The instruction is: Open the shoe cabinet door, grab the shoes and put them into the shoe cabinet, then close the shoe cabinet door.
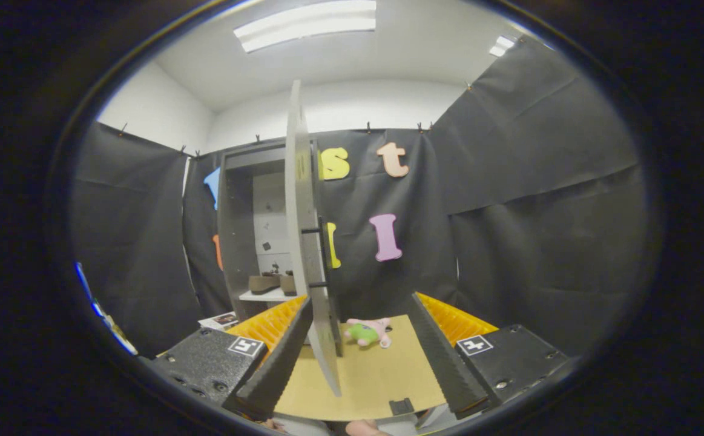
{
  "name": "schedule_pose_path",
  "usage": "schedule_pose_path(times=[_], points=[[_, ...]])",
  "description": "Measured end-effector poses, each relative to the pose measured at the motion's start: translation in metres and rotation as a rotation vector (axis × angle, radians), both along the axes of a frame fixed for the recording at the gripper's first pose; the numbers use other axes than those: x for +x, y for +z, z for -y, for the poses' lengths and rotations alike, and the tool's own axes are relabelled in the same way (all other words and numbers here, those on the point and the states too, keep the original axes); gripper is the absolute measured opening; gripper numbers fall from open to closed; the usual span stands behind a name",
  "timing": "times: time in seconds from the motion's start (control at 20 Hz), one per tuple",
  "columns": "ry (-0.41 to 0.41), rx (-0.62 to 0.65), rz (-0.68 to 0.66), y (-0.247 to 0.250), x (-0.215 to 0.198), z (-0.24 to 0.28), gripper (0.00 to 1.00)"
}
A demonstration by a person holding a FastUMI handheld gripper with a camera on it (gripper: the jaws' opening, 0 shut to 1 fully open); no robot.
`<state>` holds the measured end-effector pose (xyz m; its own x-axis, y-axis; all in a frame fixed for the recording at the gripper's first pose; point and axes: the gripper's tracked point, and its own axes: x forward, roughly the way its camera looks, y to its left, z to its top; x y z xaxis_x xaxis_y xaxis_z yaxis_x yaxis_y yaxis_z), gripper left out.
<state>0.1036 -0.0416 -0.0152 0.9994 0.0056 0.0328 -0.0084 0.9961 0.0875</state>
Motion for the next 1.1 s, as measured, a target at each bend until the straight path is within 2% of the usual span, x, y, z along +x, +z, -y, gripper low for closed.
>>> schedule_pose_path(times=[0.2,0.45,0.65,0.75,0.9,1.1], points=[[-0.037,-0.093,-0.037,-0.019,0.034,0.018,1.00],[-0.003,-0.113,-0.053,-0.024,0.084,0.004,1.00],[0.048,-0.118,-0.028,-0.006,0.116,-0.021,1.00],[0.082,-0.115,-0.003,0.007,0.125,-0.038,1.00],[0.015,-0.145,0.024,0.022,0.137,-0.034,0.98],[0.066,-0.123,0.004,0.016,0.138,-0.055,0.93]])
